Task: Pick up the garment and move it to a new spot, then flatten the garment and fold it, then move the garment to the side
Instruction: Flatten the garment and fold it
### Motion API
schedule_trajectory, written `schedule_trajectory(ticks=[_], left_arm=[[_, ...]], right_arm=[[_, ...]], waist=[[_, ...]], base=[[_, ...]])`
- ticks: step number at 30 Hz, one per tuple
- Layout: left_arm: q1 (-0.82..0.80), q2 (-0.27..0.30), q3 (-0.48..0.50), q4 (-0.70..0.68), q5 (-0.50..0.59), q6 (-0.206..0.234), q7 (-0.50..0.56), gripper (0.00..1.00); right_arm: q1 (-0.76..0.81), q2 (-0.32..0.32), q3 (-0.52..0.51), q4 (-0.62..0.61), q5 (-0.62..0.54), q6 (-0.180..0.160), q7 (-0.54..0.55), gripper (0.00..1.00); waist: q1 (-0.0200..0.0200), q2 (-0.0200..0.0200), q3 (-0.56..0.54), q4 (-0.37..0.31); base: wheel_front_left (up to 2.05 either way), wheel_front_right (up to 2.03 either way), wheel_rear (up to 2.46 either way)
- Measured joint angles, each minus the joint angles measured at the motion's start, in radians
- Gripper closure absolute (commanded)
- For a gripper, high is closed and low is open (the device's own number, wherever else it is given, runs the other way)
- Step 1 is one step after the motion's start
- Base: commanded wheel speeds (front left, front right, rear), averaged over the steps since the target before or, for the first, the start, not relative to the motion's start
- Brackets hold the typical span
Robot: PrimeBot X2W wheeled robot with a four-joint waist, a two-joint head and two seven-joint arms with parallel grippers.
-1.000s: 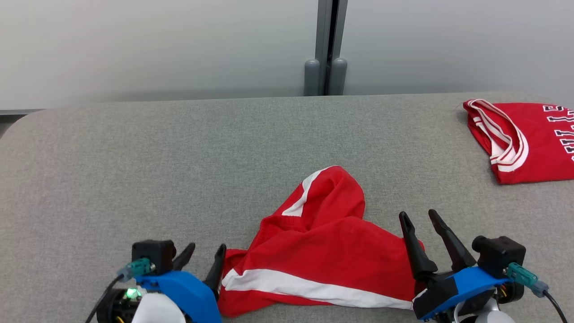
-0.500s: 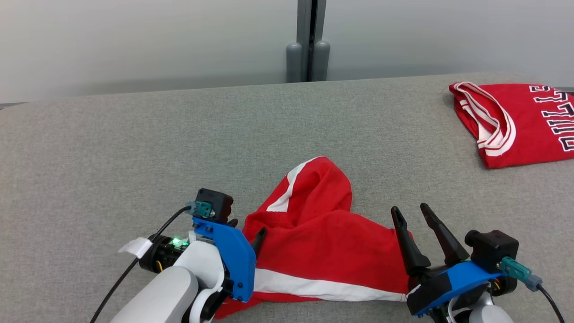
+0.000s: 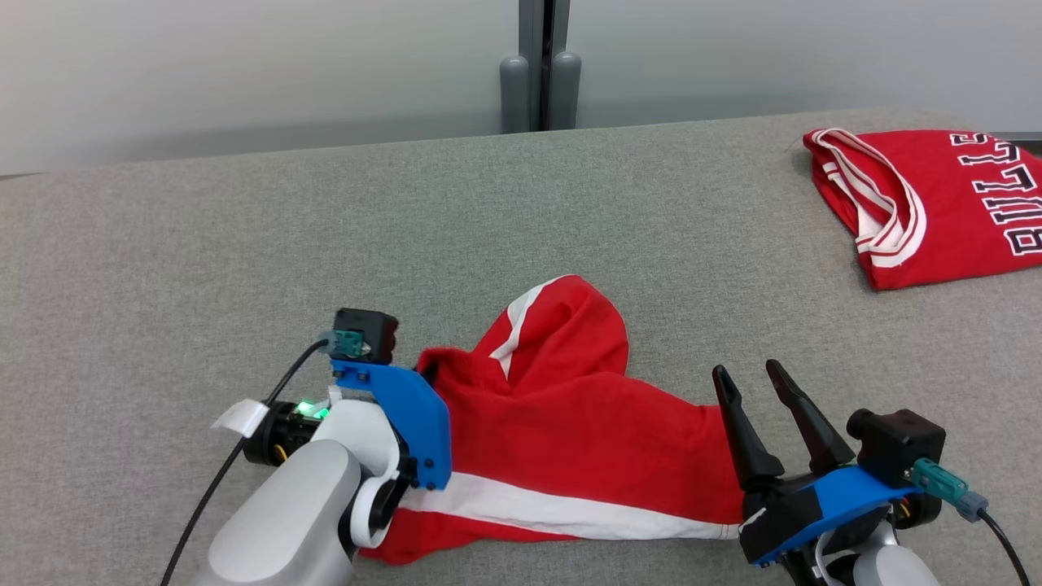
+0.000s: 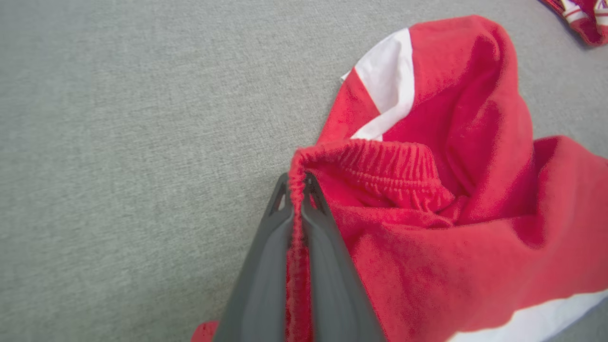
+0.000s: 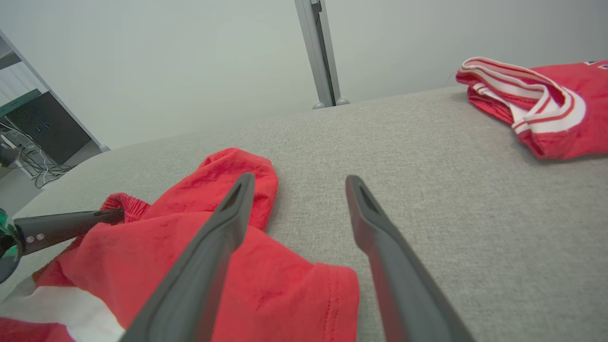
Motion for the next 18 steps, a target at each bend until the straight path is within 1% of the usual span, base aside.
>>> schedule_trajectory(ticks=[4,7,13,15,16,17,18], left_arm=[[0.002,-0.029,0.078,0.022,0.003,0.062,-0.201,1.00],[0.028,-0.034,0.129,0.023,-0.007,0.087,-0.306,1.00],[0.075,-0.020,0.195,0.025,-0.016,0.122,-0.440,1.00],[0.081,-0.021,0.201,0.041,-0.020,0.127,-0.456,1.00],[0.087,-0.022,0.204,0.049,-0.019,0.133,-0.470,0.59],[0.092,-0.022,0.204,0.061,-0.016,0.137,-0.479,0.00],[0.095,-0.022,0.203,0.072,-0.017,0.137,-0.480,0.00]], right_arm=[[0.000,0.000,-0.003,0.002,0.000,0.000,-0.003,0.00],[0.002,0.000,-0.010,0.002,0.000,0.000,-0.004,0.00],[0.009,-0.002,-0.017,-0.004,0.000,0.000,-0.004,0.00],[0.010,-0.003,-0.014,-0.004,0.000,0.000,-0.004,0.00],[0.011,-0.002,-0.012,-0.003,0.000,0.000,-0.003,0.00],[0.011,-0.002,-0.009,-0.002,0.001,0.000,-0.003,0.00],[0.010,-0.002,-0.007,-0.001,0.001,0.000,-0.003,0.00]], waist=[[0.0000,-0.0001,-0.006,0.004],[-0.0002,0.0000,-0.013,0.013],[-0.0002,-0.0001,-0.025,0.047],[-0.0002,0.0000,-0.030,0.058],[-0.0002,0.0000,-0.033,0.062],[-0.0001,0.0000,-0.036,0.066],[-0.0001,0.0000,-0.039,0.068]], base=[[0.00,0.00,0.00],[0.00,0.00,0.00],[0.00,0.00,0.00],[0.00,0.00,0.00],[0.00,0.00,0.00],[0.00,0.00,0.00],[0.00,0.00,0.00]])
